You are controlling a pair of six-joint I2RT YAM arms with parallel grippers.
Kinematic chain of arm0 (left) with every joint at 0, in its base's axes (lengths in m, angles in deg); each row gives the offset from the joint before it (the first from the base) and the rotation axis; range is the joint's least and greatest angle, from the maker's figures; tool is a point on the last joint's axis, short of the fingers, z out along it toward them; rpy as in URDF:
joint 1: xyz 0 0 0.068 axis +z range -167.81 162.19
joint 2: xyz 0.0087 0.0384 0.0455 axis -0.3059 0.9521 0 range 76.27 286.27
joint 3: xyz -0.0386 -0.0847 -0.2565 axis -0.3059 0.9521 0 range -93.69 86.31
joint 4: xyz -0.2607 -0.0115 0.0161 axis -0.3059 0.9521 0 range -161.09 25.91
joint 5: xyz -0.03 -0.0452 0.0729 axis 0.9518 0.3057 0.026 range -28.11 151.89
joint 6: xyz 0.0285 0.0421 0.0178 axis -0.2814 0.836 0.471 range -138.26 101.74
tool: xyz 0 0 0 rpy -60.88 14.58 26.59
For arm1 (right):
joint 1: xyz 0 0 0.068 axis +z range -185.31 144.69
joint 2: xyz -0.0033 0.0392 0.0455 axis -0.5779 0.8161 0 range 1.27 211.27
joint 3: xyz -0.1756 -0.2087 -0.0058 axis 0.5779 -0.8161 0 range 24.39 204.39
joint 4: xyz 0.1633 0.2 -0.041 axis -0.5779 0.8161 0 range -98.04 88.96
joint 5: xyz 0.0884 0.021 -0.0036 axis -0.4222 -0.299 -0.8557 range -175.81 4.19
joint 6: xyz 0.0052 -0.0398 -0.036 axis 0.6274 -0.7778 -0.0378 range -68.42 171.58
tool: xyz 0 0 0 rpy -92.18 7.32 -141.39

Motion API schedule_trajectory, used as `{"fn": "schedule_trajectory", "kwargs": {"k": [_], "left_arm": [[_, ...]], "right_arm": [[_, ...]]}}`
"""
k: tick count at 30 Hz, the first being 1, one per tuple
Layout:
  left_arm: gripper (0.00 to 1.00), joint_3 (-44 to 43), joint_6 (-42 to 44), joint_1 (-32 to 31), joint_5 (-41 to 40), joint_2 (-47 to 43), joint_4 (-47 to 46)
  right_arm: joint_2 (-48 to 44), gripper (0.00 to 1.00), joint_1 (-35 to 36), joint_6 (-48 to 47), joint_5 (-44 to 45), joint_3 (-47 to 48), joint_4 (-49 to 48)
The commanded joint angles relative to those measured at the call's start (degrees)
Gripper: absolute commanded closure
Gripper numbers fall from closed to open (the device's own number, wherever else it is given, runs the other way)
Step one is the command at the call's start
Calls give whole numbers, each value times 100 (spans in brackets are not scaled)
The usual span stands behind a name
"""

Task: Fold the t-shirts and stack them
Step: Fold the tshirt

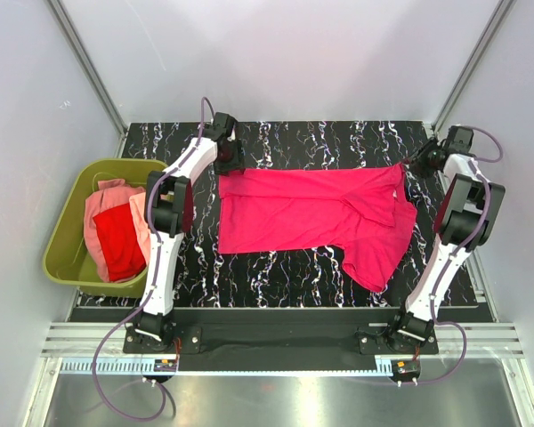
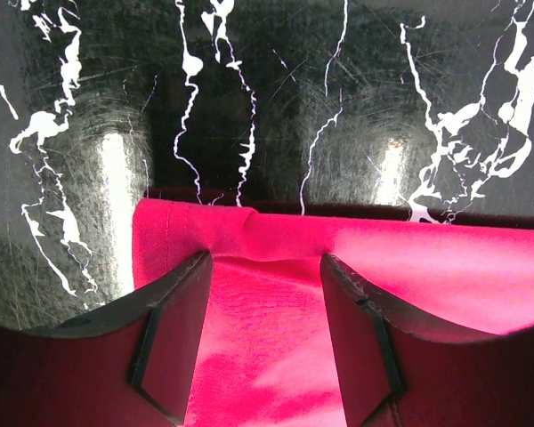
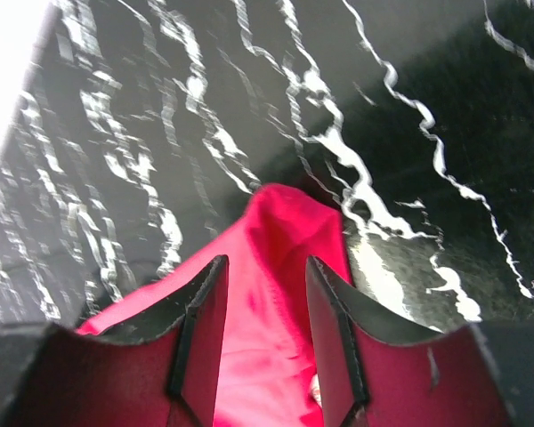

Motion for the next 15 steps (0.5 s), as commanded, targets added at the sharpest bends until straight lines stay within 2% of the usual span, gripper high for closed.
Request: {"fn": "schedule_trajectory", "kwargs": {"k": [1,15], "left_arm": [[41,151,-33,44,101,-153,-55],[41,160,-33,44,110,-109,-117]], "right_arm": [[192,53,-12,-318,14,380,528],[404,52,155,-257,49,636,405]]}}
